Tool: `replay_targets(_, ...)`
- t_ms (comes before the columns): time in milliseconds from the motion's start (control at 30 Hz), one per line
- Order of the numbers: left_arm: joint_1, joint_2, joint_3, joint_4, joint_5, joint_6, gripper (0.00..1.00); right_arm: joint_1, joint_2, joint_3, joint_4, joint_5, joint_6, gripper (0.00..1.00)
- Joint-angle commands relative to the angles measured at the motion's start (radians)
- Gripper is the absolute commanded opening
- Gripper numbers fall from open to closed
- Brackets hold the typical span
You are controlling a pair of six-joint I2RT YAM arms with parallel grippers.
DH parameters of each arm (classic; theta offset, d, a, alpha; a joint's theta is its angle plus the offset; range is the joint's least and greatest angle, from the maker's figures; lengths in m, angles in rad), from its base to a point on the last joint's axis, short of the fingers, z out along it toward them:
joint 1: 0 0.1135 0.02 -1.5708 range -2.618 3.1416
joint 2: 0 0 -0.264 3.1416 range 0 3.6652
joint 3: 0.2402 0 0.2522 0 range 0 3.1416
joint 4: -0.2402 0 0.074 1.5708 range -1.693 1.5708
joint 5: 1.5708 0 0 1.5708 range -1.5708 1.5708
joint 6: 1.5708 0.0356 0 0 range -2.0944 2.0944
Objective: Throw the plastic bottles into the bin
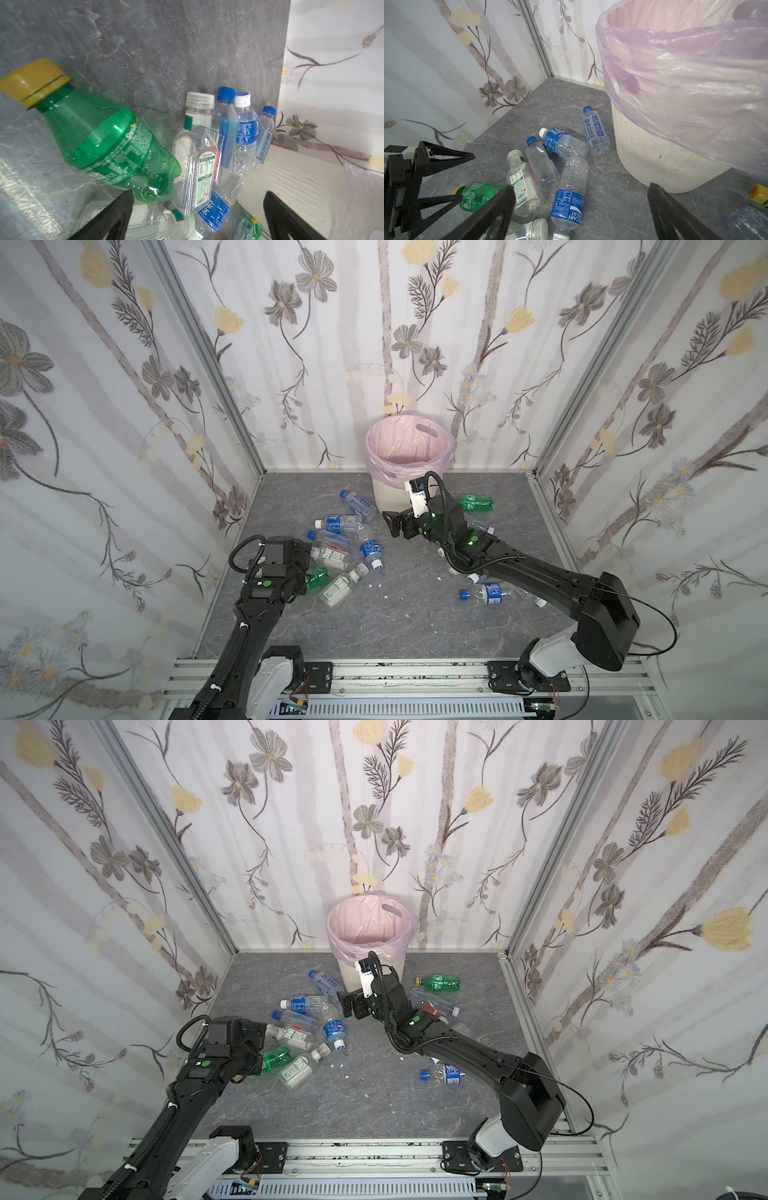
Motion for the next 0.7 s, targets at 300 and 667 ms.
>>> replay_targets(300, 0.005, 0.057, -0.051, -0.145, -0.053, -0.17, 1.0, 0.002, 0.004, -0.001, 0.038, 0.02, 0.006, 1.0)
replay_targets(667, 0.053, 0.128, -0.043, -0.132, -0.061, -0.156, 1.0, 0.037, 0.004, -0.003, 0.042, 0.015, 0.006, 1.0)
